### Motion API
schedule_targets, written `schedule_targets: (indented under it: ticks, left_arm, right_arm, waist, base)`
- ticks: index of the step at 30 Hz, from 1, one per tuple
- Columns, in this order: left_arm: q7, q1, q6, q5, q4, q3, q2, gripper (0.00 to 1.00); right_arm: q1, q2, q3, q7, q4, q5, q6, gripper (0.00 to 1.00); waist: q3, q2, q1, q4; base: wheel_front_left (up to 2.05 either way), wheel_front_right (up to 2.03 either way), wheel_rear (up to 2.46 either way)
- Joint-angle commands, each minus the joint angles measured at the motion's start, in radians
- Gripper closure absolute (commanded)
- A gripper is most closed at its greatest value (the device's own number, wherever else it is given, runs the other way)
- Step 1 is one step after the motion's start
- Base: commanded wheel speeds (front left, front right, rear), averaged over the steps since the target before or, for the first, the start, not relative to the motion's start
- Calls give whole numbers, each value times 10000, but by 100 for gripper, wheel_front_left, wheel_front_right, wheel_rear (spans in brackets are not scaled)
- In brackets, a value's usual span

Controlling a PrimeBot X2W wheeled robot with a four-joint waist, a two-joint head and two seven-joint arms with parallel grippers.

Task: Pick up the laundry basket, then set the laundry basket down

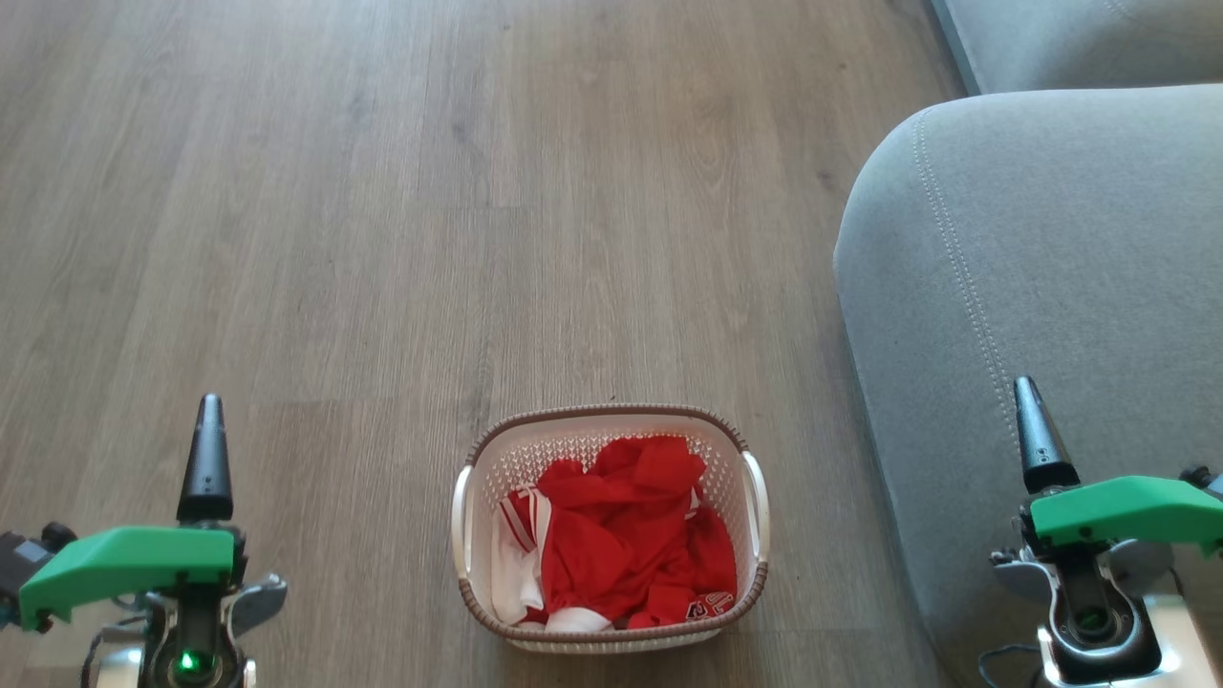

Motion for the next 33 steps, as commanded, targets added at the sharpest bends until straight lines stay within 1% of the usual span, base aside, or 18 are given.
schedule_targets:
  ticks: [1,5,11,18,21,27,30,33]
  left_arm:
    - [-140,-571,138,413,-608,60,117,0]
    - [-257,-586,418,1182,-1035,-181,120,0]
    - [-433,-554,842,2778,-1348,-868,124,0]
    - [-638,-550,1254,4536,-1341,-1697,128,0]
    - [-697,-554,1418,4975,-1271,-1875,133,0]
    - [-873,-638,1961,6129,-1019,-2626,434,0]
    - [-961,-673,2290,6539,-753,-3029,594,0]
    - [-1049,-750,2473,6883,-391,-3444,770,0]
  right_arm:
    - [-563,-90,112,-139,-524,-497,29,0]
    - [-641,-95,274,-256,-789,-1515,31,0]
    - [-706,-101,611,-431,-938,-2741,35,0]
    - [-781,-108,989,-636,-826,-3901,38,0]
    - [-814,-111,1099,-694,-821,-4253,39,0]
    - [-906,-117,1476,-870,-763,-5432,43,0]
    - [-935,-120,1656,-958,-677,-5921,44,0]
    - [-974,-123,1849,-1046,-580,-6331,46,0]
  waist:
    - [11,0,-1,20]
    - [33,0,-1,57]
    - [45,0,-1,89]
    - [47,0,-1,83]
    - [54,0,-1,81]
    - [69,0,-1,71]
    - [61,0,-1,70]
    - [50,0,-1,69]
  base:
    - [0,0,0]
    - [0,0,0]
    - [0,0,0]
    - [0,0,0]
    - [0,0,0]
    - [0,0,0]
    - [0,0,0]
    - [0,0,0]
